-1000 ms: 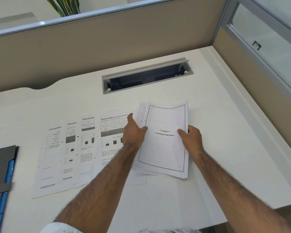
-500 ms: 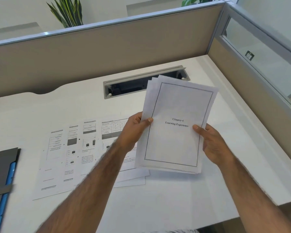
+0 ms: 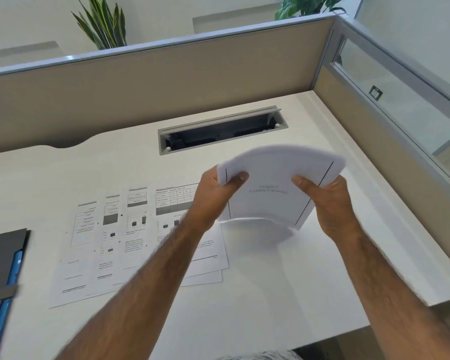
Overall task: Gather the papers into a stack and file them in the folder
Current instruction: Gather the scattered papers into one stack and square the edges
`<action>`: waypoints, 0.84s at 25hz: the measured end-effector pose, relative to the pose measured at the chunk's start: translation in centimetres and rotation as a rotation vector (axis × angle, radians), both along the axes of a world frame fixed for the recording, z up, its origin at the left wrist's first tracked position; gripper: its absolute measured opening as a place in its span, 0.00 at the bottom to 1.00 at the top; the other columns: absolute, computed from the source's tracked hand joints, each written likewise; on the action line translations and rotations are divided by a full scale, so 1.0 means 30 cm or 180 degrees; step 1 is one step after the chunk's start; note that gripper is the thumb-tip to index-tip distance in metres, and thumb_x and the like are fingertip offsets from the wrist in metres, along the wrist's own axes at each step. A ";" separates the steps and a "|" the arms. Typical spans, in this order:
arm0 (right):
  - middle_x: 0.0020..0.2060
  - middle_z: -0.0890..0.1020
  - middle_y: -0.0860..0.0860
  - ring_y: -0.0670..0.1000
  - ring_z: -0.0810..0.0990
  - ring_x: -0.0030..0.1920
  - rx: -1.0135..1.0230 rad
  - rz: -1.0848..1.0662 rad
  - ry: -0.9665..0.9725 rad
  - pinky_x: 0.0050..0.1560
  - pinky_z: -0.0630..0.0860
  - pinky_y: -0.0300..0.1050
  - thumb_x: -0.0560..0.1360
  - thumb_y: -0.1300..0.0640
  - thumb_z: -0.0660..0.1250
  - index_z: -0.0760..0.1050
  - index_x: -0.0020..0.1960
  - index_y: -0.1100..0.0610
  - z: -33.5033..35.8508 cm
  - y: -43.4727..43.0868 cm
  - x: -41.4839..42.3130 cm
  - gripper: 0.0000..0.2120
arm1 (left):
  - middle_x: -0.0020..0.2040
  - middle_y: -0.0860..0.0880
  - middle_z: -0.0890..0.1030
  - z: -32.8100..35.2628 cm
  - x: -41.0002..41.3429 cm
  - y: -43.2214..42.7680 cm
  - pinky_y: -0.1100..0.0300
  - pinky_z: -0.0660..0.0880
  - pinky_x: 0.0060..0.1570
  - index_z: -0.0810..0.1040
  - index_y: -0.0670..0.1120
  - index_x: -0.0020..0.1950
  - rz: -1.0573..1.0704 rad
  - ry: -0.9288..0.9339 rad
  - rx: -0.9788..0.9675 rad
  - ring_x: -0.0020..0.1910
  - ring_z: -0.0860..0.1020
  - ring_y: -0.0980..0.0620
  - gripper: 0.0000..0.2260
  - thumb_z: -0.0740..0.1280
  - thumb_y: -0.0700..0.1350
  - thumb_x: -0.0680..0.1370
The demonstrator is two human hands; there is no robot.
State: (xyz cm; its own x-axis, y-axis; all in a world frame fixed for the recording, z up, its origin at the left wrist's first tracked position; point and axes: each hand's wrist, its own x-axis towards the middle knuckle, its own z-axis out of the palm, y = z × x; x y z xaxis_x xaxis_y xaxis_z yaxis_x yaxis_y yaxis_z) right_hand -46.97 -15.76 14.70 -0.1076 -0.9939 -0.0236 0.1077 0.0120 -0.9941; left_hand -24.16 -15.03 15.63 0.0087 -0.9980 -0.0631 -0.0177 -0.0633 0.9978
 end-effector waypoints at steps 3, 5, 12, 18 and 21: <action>0.44 0.89 0.46 0.47 0.87 0.47 0.0181 0.0005 0.0183 0.48 0.80 0.43 0.74 0.62 0.75 0.84 0.52 0.54 -0.046 0.012 0.011 0.08 | 0.52 0.50 0.87 -0.066 -0.016 0.017 0.53 0.83 0.52 0.82 0.53 0.57 0.0114 -0.0189 -0.0005 0.53 0.85 0.49 0.07 0.71 0.45 0.80; 0.42 0.88 0.45 0.45 0.86 0.45 0.0179 -0.0148 0.0172 0.46 0.80 0.40 0.76 0.62 0.73 0.83 0.50 0.53 -0.050 0.005 0.007 0.06 | 0.53 0.49 0.86 -0.087 -0.017 0.015 0.53 0.83 0.52 0.82 0.51 0.60 0.0219 -0.0238 -0.0057 0.53 0.85 0.48 0.08 0.69 0.46 0.81; 0.44 0.88 0.55 0.53 0.86 0.44 0.0573 -0.0145 0.0669 0.49 0.81 0.49 0.77 0.59 0.72 0.83 0.46 0.54 -0.157 -0.055 0.028 0.02 | 0.52 0.51 0.88 -0.212 0.026 0.024 0.50 0.83 0.53 0.84 0.50 0.57 0.0327 -0.0398 0.0209 0.52 0.86 0.51 0.07 0.70 0.47 0.81; 0.32 0.70 0.62 0.53 0.67 0.34 0.0681 0.0331 0.0941 0.37 0.67 0.49 0.74 0.53 0.70 0.72 0.41 0.66 -0.209 -0.124 0.201 0.16 | 0.48 0.51 0.86 -0.225 0.224 0.026 0.61 0.78 0.43 0.84 0.46 0.53 0.1124 -0.0936 0.0579 0.47 0.84 0.50 0.07 0.72 0.47 0.78; 0.30 0.63 0.55 0.53 0.61 0.34 0.0764 0.0647 0.1172 0.35 0.62 0.48 0.76 0.60 0.68 0.65 0.36 0.62 -0.269 -0.127 0.364 0.15 | 0.52 0.48 0.85 -0.284 0.335 0.061 0.59 0.77 0.48 0.83 0.44 0.58 0.1352 -0.1575 0.0890 0.52 0.83 0.47 0.11 0.71 0.47 0.78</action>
State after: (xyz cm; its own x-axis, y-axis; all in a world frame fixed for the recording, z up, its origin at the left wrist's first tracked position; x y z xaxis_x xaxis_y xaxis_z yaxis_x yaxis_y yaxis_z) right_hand -36.05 -19.57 6.62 0.0439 -0.9668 -0.2517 -0.2792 0.2300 -0.9323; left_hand -14.12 -13.20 7.10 0.4874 -0.8488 -0.2046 -0.3816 -0.4179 0.8244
